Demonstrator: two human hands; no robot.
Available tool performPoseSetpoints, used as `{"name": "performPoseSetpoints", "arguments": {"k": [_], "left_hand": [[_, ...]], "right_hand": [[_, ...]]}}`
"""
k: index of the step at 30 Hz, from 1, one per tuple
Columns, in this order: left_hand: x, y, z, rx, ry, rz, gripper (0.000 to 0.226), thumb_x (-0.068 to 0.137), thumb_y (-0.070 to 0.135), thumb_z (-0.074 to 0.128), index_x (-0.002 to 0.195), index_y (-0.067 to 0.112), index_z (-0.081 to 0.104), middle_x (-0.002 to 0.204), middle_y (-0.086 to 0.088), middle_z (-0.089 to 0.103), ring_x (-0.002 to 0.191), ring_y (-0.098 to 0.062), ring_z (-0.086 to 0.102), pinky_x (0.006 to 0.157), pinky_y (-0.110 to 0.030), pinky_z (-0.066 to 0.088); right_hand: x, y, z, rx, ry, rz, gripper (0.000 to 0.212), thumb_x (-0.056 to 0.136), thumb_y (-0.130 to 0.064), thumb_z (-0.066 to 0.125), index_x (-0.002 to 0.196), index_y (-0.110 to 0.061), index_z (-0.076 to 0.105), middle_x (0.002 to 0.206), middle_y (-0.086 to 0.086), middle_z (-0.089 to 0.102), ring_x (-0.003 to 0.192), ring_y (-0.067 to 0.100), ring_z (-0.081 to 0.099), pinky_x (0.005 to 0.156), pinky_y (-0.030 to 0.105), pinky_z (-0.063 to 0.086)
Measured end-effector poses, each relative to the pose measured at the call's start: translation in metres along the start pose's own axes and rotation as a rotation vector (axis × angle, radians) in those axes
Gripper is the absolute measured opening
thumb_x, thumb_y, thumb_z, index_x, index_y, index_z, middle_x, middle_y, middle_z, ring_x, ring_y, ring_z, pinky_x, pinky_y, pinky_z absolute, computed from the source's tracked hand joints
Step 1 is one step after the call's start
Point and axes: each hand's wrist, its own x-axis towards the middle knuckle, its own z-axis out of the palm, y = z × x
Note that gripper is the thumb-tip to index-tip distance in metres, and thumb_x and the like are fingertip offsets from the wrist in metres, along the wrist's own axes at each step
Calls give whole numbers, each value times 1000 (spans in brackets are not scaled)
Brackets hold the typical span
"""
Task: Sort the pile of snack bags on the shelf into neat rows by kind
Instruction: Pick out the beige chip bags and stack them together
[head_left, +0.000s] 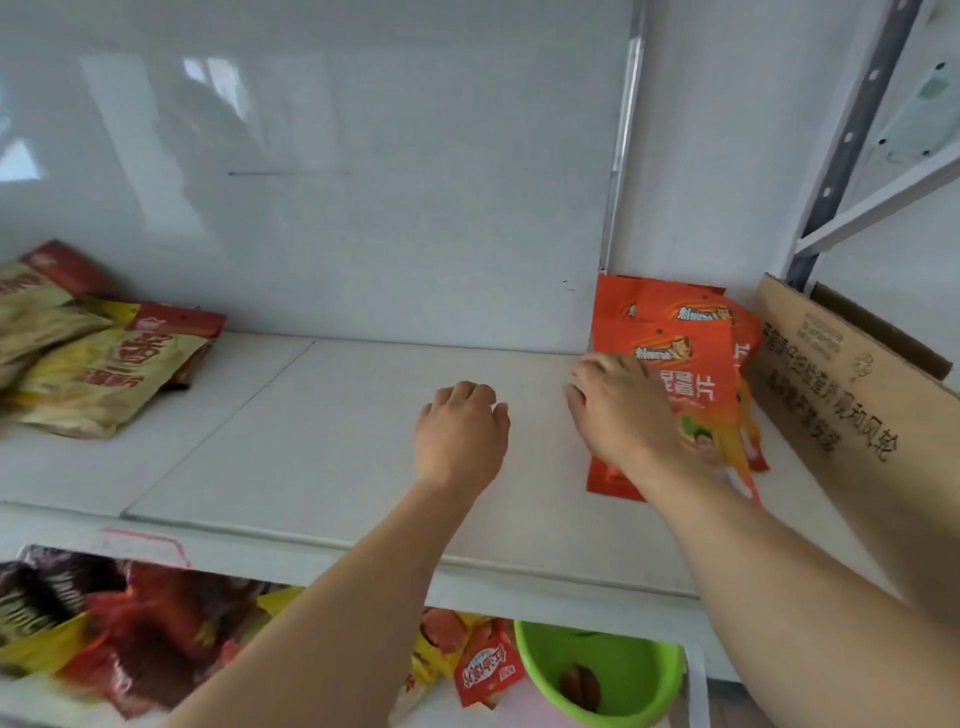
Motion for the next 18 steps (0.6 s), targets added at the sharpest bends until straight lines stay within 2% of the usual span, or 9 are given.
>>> {"name": "performPoseSetpoints", "arguments": {"k": [7, 14, 18], "left_hand": [[-15, -138, -71, 233, 42, 43, 35, 104, 34, 40, 125, 19, 63, 129, 1, 63, 124, -24, 52, 99, -35, 38], [-23, -260, -131, 294, 73, -73, 34, 104, 33, 39, 121, 19, 65, 124, 1, 63, 119, -23, 54, 95, -35, 40], [-20, -314, -153, 271, 95, -153, 34, 103, 34, 39, 119, 19, 65, 123, 2, 64, 119, -23, 54, 95, -36, 41]], "right_hand": [[17, -157, 16, 57, -117, -158, 35, 103, -34, 38, 127, -21, 60, 133, -1, 58, 124, 25, 50, 99, 37, 36], [41, -299, 33, 181, -152, -211, 37, 104, -35, 37, 133, -20, 55, 136, 0, 57, 123, 24, 50, 99, 37, 37], [58, -359, 44, 237, -174, -232, 35, 103, -34, 37, 128, -19, 58, 131, 1, 60, 118, 26, 53, 94, 38, 40]]}}
